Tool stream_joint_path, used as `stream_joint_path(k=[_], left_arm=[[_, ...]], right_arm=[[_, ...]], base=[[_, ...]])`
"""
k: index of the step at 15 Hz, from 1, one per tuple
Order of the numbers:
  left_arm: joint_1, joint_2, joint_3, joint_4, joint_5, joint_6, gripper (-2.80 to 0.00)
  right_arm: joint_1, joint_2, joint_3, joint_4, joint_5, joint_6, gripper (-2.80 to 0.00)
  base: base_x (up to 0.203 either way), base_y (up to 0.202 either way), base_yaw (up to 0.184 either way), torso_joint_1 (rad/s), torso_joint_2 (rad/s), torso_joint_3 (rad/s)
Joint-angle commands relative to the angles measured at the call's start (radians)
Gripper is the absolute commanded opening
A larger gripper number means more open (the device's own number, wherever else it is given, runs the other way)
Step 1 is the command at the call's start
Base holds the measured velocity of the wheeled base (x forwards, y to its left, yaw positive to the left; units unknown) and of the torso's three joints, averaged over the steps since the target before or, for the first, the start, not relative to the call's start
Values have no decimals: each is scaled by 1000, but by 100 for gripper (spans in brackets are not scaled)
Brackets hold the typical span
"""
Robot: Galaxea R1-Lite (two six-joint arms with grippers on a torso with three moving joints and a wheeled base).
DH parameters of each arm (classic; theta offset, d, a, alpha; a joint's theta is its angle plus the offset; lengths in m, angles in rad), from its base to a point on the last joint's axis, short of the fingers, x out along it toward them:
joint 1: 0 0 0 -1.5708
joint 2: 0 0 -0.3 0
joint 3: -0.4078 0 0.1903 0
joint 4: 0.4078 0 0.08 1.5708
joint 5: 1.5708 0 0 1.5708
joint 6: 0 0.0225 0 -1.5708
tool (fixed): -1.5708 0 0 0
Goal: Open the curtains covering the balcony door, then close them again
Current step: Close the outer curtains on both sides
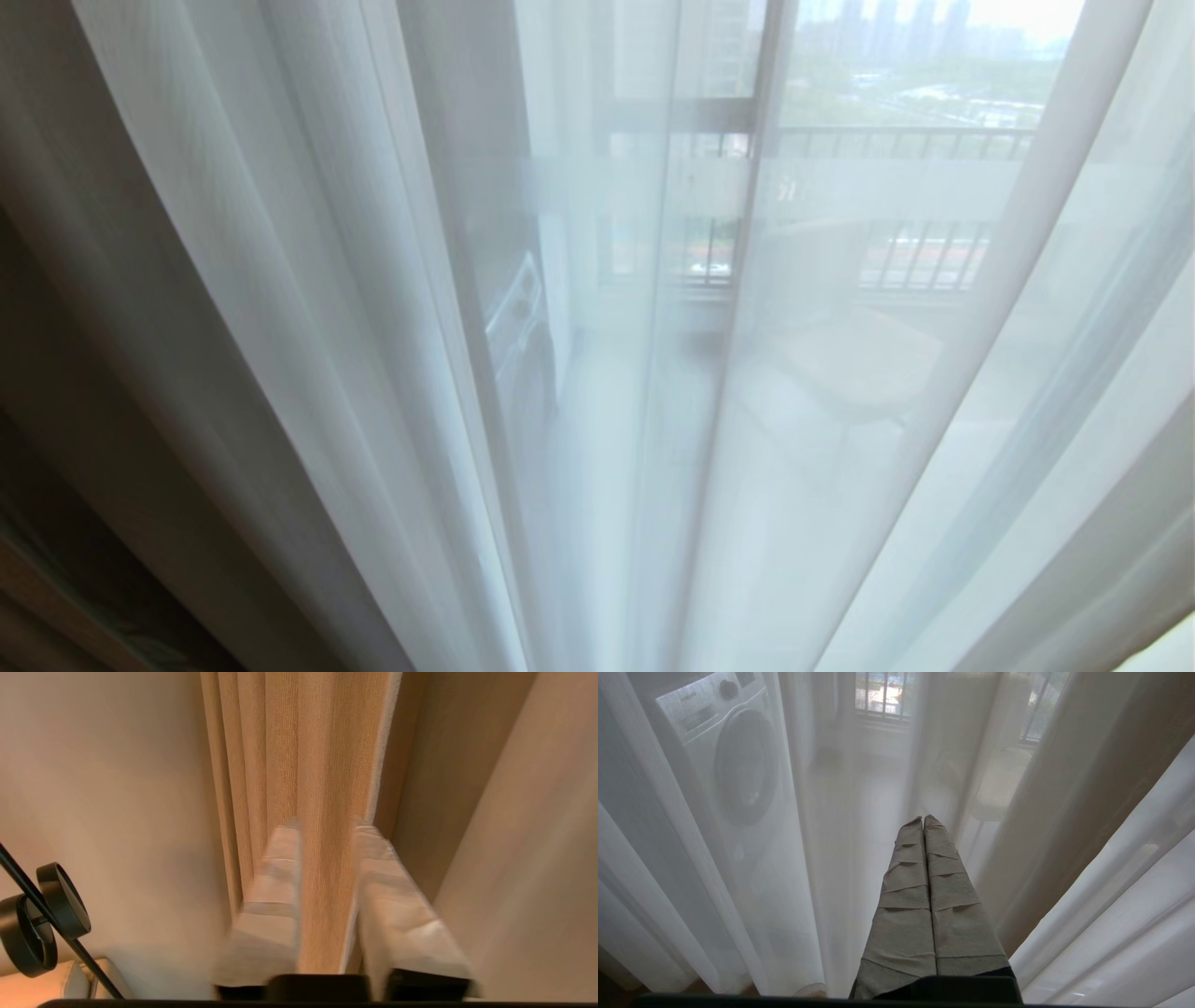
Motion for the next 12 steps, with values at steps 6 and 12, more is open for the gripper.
stream_joint_path(k=[6,12], left_arm=[[28,135,-90,-7,-15,-2,0],[48,278,-220,-67,-16,-1,0]], right_arm=[[0,0,0,0,1,-1,-280],[0,0,0,0,1,-1,-280]], base=[[0,0,0,0,0,0],[0,0,0,0,0,0]])
